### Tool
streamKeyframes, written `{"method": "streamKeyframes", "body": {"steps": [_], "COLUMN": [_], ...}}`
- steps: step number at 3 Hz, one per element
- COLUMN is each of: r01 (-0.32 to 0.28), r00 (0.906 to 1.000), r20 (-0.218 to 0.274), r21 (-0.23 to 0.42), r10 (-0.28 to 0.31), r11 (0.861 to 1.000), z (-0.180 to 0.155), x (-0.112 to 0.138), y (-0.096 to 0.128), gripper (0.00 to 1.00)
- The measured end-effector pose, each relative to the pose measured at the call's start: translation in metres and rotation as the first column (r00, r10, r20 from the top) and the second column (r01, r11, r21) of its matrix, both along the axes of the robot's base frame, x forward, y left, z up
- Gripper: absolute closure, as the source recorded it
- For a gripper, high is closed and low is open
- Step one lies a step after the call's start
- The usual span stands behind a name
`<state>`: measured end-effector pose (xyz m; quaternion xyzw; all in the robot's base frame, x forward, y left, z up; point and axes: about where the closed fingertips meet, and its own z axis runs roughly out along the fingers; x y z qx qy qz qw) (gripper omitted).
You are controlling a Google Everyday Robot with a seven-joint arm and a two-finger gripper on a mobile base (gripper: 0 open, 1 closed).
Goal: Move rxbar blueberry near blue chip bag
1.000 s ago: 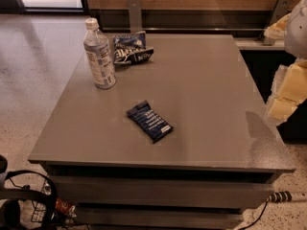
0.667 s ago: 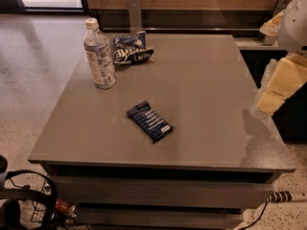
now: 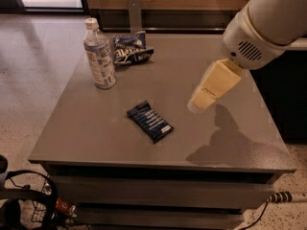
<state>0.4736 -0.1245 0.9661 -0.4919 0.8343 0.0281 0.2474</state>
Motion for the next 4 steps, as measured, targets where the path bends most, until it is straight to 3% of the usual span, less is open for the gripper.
{"method": "streamKeyframes", "body": {"steps": [1,2,3,4], "r01": [0.07,0.145,0.147,0.194], "r00": [0.9966,0.9877,0.9872,0.9737], "r20": [-0.043,-0.061,-0.065,-0.121], "r21": [-0.006,0.016,0.018,0.003], "r10": [-0.071,-0.144,-0.146,-0.193], "r11": [0.998,0.989,0.989,0.981], "z": [-0.016,-0.015,-0.013,-0.032], "x": [0.008,0.01,0.011,0.022], "y": [0.032,0.034,0.032,0.038], "gripper": [0.0,0.0,0.0,0.0]}}
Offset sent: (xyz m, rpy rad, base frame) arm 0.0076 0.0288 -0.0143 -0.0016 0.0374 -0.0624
